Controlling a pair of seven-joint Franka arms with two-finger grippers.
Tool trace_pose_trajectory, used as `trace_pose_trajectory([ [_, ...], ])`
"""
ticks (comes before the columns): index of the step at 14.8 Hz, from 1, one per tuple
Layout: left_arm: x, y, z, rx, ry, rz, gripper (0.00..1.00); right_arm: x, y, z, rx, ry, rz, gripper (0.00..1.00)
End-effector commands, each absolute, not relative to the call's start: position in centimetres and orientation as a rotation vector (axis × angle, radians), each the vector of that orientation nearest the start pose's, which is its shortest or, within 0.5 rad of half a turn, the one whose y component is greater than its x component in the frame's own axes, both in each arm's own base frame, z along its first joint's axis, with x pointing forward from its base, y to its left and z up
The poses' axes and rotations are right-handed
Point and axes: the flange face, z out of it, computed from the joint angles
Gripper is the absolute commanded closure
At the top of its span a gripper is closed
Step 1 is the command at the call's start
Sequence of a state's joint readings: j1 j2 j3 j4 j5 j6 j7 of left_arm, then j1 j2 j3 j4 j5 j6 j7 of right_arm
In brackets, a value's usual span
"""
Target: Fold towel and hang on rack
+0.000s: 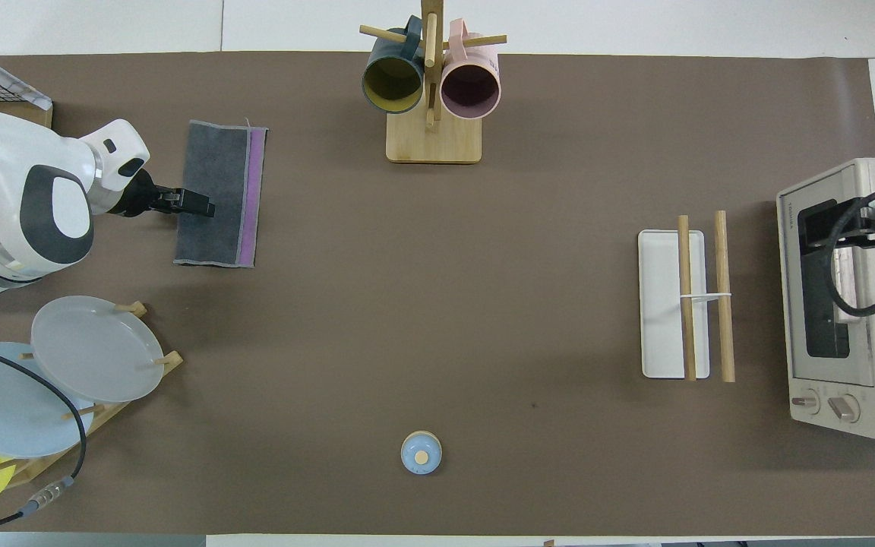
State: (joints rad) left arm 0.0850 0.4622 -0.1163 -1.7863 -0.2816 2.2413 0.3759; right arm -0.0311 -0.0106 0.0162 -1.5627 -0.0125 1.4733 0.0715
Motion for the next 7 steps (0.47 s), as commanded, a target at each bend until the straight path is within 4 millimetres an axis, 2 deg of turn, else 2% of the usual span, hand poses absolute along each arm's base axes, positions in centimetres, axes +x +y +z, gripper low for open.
trace_pose_trajectory([
  [1,65.21,-1.95,29.57,-3.389,0.417,-0.003,0.16,53.47,-1.14,62.69,-3.133,0.11,0.12,0.0],
  [7,64.78,-1.47,29.49,-3.391,0.425,0.037,0.16,53.47,-1.23,62.69,-3.133,0.112,0.12,0.0],
])
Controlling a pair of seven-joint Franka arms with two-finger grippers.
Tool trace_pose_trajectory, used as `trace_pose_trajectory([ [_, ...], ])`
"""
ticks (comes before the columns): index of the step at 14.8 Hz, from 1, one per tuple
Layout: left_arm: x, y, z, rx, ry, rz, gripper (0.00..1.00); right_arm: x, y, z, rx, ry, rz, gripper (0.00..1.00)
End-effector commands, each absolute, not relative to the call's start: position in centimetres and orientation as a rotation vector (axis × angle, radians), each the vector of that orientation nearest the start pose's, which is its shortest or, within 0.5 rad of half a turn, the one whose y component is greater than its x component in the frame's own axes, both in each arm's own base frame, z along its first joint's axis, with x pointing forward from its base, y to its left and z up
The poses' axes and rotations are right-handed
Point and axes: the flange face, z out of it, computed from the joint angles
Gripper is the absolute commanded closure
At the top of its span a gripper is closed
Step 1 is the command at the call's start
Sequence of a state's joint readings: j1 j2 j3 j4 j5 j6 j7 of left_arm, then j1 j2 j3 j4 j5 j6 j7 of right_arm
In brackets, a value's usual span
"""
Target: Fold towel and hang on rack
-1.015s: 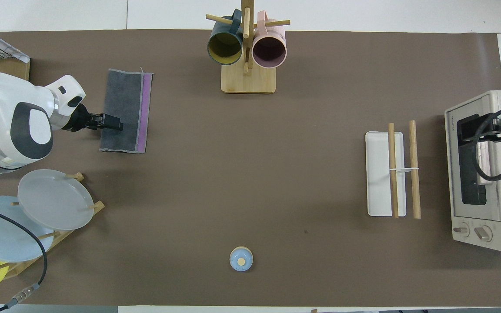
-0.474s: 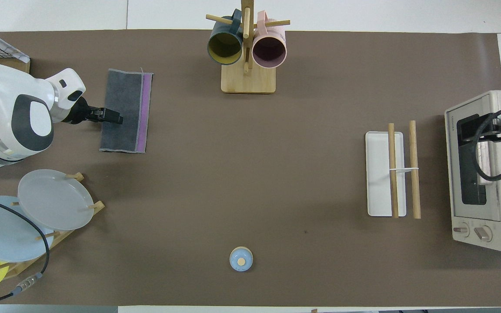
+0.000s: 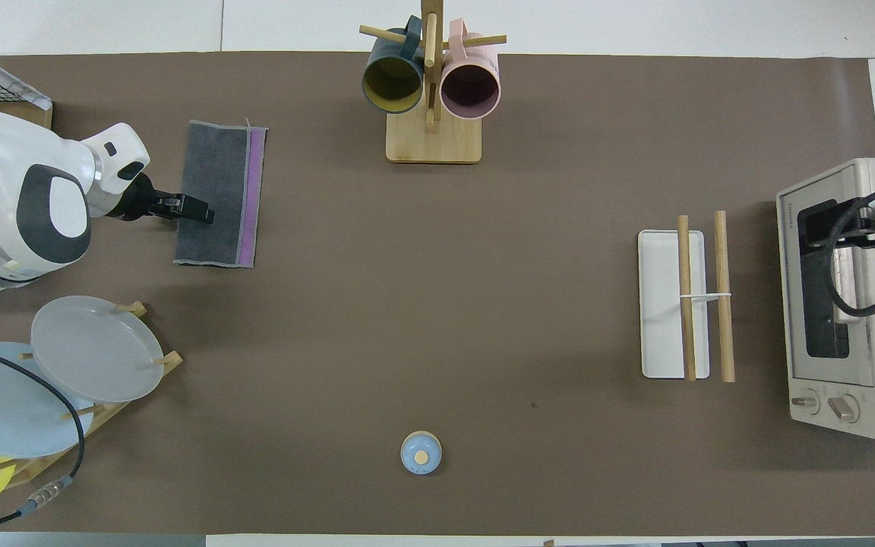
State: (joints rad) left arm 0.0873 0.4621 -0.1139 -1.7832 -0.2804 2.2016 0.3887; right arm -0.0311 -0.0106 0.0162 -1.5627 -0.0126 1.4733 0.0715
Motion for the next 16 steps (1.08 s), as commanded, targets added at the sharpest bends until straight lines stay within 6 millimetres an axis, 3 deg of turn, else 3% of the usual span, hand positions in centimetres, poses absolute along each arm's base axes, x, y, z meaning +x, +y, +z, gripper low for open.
trace_pose_trajectory([
  [1,64.7,-1.6,29.4,-3.391,0.424,0.041,0.16,53.5,-1.1,62.7,-3.133,0.11,0.12,0.0],
  [5,64.2,-1.7,28.8,-3.391,0.422,0.065,0.24,53.5,-1.1,62.7,-3.133,0.11,0.12,0.0],
  [9,63.7,-1.8,28.6,-3.389,0.424,0.072,0.47,53.5,-1.2,62.7,-3.133,0.112,0.12,0.0],
  [15,63.4,-1.8,28.4,-3.385,0.426,0.078,0.48,53.5,-1.1,62.7,-3.133,0.11,0.12,0.0],
  [16,63.4,-1.8,28.4,-3.385,0.426,0.081,0.57,53.4,-1.1,62.8,-3.133,0.11,0.118,0.0],
])
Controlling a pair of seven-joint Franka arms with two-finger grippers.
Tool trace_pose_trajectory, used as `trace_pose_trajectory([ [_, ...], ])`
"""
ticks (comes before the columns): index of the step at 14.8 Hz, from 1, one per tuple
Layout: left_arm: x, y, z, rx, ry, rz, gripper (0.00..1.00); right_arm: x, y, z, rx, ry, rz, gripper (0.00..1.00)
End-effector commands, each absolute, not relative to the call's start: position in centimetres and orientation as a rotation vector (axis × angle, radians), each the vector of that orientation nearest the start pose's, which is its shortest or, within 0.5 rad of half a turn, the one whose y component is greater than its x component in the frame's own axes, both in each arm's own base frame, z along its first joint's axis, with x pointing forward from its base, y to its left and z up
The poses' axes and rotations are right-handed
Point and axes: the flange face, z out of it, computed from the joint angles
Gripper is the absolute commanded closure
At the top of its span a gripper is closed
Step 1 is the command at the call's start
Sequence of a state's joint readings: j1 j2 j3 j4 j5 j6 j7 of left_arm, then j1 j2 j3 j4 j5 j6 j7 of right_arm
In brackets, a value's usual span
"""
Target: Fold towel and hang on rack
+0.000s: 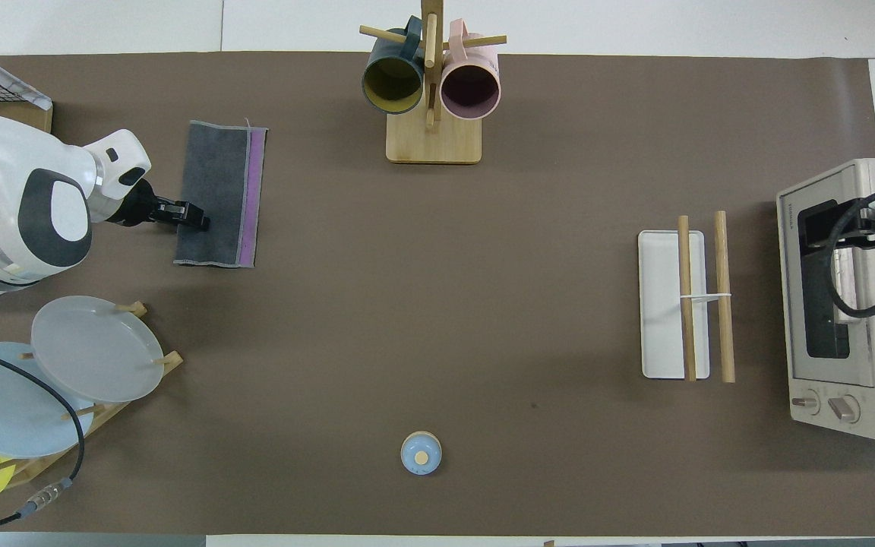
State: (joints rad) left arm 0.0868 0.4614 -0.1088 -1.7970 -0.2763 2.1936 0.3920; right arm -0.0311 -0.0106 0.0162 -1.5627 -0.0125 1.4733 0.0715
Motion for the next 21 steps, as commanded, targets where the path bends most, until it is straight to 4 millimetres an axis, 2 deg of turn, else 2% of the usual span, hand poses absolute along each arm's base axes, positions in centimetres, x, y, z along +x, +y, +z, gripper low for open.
trace_pose_trajectory([
  [1,63.4,-1.8,28.5,-3.381,0.432,0.084,0.72,53.4,-1.1,62.8,-3.133,0.11,0.118,0.0],
  [2,63.5,-1.5,28.6,-3.383,0.425,0.08,0.92,53.4,-1.2,62.8,-3.133,0.112,0.118,0.0],
  [3,63.6,-1.3,28.8,-3.384,0.422,0.082,1.0,53.4,-1.1,62.8,-3.133,0.11,0.118,0.0],
  [9,64.5,-1.5,30.8,-3.393,0.393,0.079,1.0,53.4,-1.2,62.7,-3.133,0.112,0.12,0.0],
  [11,64.7,-1.9,32.4,-3.404,0.28,0.087,1.0,53.4,-1.1,62.7,-3.133,0.11,0.12,0.0],
  [14,64.9,-3.2,36.8,-3.416,-0.044,0.144,1.0,53.4,-1.2,62.7,-3.133,0.112,0.12,0.0],
  [16,64.8,-5.5,40.1,-3.404,-0.222,0.204,1.0,53.4,-1.2,62.7,-3.133,0.112,0.12,0.0],
  [18,64.6,-8.0,43.3,-3.364,-0.489,0.247,1.0,53.4,-1.1,62.7,-3.133,0.11,0.12,0.0],
  [20,63.7,-11.5,46.7,-3.303,-0.759,0.31,1.0,53.4,-1.2,62.7,-3.133,0.112,0.12,0.0],
  [21,63.2,-13.7,47.9,-3.248,-0.951,0.371,1.0,53.4,-1.2,62.7,-3.133,0.112,0.12,0.0],
])
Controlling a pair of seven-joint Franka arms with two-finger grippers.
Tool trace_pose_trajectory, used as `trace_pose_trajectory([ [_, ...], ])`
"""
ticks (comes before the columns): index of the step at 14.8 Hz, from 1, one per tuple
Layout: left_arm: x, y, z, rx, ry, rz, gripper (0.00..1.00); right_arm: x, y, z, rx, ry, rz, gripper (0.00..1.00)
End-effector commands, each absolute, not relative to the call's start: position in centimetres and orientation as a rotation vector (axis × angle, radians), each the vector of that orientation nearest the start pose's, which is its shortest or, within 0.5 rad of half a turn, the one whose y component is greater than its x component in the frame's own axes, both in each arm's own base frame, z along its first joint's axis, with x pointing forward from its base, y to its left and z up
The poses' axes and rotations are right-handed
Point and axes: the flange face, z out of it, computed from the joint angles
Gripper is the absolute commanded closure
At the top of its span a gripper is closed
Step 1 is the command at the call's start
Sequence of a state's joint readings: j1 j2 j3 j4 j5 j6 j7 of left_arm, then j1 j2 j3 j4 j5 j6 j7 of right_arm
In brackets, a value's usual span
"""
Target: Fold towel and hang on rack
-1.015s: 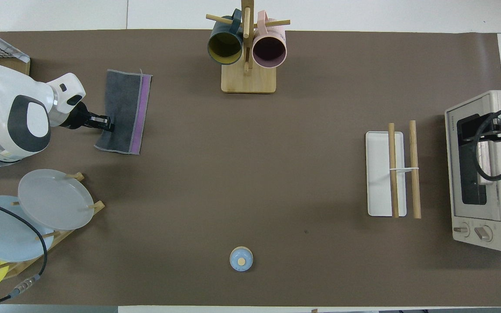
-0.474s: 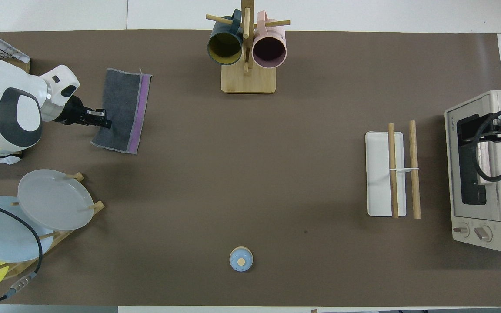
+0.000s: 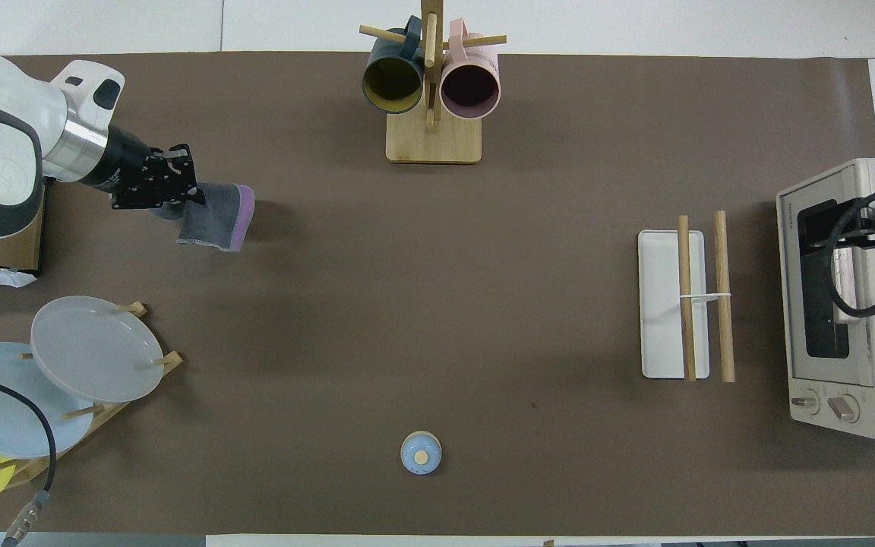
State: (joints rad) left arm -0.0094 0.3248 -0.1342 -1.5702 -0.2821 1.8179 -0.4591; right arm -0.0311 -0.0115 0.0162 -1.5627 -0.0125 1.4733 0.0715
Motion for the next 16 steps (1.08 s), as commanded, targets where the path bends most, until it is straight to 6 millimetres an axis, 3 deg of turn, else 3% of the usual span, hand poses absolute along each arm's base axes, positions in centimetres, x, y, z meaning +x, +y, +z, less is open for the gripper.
trace_pose_trajectory([
  [1,62.7,-15.4,49.7,-3.209,-1.125,0.384,1.0,53.4,-1.1,62.7,-3.133,0.11,0.12,0.0],
  [3,61.2,-18.7,52.9,-3.107,-1.462,0.444,1.0,53.4,-1.1,62.7,-3.133,0.11,0.12,0.0],
  [6,59.7,-21.1,57.7,-2.731,-2.168,0.584,1.0,53.4,-1.2,62.7,-3.133,0.112,0.12,0.0],
  [8,58.1,-24.2,60.3,-2.521,-2.435,0.674,1.0,52.9,-0.3,62.6,-3.131,0.079,0.166,0.0],
  [10,57.4,-26.4,61.0,-2.232,-2.679,0.759,1.0,52.9,0.0,62.5,-3.13,0.057,0.171,0.0],
  [12,56.2,-29.3,61.1,-2.081,-2.78,0.817,1.0,52.8,2.3,62.2,-3.065,-0.105,0.169,0.0],
  [13,55.4,-31.0,61.1,-2.089,-2.776,0.838,1.0,53.0,3.6,62.3,-3.021,-0.059,0.151,0.0],
  [14,54.3,-32.4,61.2,-2.075,-2.775,0.878,1.0,52.9,4.8,62.3,-2.983,0.092,0.161,0.0],
  [16,53.6,-32.9,61.0,-2.033,-2.816,0.94,1.0,52.4,8.8,62.3,-2.912,0.314,0.206,0.0],
])
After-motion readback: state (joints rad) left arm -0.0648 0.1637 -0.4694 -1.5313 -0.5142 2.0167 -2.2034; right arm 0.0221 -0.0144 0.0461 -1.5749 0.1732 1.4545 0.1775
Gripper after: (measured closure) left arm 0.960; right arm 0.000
